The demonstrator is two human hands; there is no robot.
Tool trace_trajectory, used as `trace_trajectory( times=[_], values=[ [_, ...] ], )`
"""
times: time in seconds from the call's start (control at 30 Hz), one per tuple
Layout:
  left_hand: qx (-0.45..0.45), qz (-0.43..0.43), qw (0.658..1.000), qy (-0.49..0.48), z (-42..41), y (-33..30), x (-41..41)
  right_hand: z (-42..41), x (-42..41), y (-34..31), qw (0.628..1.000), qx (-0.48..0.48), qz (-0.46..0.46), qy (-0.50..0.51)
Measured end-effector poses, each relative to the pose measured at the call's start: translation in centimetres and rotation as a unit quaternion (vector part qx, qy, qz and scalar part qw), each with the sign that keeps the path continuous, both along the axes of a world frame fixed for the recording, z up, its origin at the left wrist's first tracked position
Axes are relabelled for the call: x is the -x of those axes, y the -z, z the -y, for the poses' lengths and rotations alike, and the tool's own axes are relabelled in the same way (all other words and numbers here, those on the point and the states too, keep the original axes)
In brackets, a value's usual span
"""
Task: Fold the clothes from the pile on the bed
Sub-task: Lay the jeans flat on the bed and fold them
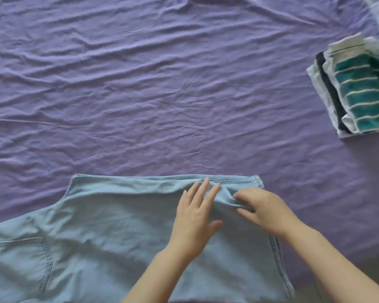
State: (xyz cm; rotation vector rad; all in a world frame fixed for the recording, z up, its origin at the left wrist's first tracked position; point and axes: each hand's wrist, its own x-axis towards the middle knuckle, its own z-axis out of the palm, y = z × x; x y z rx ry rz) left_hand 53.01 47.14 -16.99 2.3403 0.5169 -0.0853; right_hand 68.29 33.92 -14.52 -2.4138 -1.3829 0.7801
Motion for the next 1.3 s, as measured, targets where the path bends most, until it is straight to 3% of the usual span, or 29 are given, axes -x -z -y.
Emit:
trace_trajectory(
  times=[0.07,0.13,0.17,0.2,0.33,0.43,0.5,0.53,0.63,0.7,0.77,0.87,0.93,1.07,1.17,1.3],
  values=[
    [0.008,-0.022,0.999,0.048,0.4,-0.8,-0.2,0.2,1.3,-0.5,0.99,-0.035,-0.134,0.025],
    [0.002,-0.059,0.993,0.098,-0.1,-1.6,-0.4,0.5,1.7,-1.0,0.952,-0.07,-0.279,0.108],
    [-0.005,-0.06,0.991,0.119,-0.6,-1.9,-0.4,0.8,1.6,-1.0,0.931,-0.096,-0.308,0.172],
    [-0.014,-0.055,0.988,0.146,-1.2,-2.1,-0.3,1.2,1.2,-0.7,0.918,-0.118,-0.298,0.233],
    [-0.062,-0.073,0.955,0.28,-3.0,-2.6,2.9,2.4,-1.2,2.3,0.935,-0.094,-0.07,0.335],
    [-0.135,-0.12,0.929,0.323,-2.8,-3.5,6.3,1.2,-2.3,4.3,0.921,-0.003,-0.066,0.384],
    [-0.122,-0.153,0.925,0.327,-3.0,-3.7,7.8,0.2,-2.4,5.4,0.918,0.035,-0.063,0.391],
    [-0.092,-0.162,0.932,0.311,-3.6,-3.6,8.1,-0.2,-2.6,5.7,0.913,0.045,-0.063,0.401],
    [-0.051,-0.066,0.982,0.168,-6.7,-3.1,7.0,-0.7,-3.2,6.1,0.892,0.055,-0.081,0.442],
    [-0.091,-0.036,0.992,0.075,-9.3,-2.4,5.9,-0.6,-3.6,6.0,0.883,0.057,-0.105,0.454],
    [-0.158,-0.072,0.985,-0.02,-12.0,-1.2,5.2,-0.4,-4.1,5.8,0.884,0.084,-0.13,0.44],
    [-0.194,-0.246,0.942,-0.12,-15.7,1.2,5.4,0.2,-4.6,5.2,0.896,0.152,-0.157,0.386],
    [-0.194,-0.287,0.927,-0.145,-17.6,2.1,6.2,0.6,-5.0,4.5,0.901,0.12,-0.155,0.386],
    [-0.188,-0.274,0.923,-0.191,-19.7,2.6,6.9,-1.4,-7.8,2.6,0.904,-0.075,-0.066,0.415],
    [-0.189,-0.243,0.926,-0.218,-20.5,3.2,7.1,-5.5,-11.2,2.8,0.913,-0.116,-0.009,0.391],
    [-0.199,-0.207,0.923,-0.257,-20.7,4.6,6.2,-8.5,-12.3,6.0,0.919,-0.121,0.002,0.376]
  ],
)
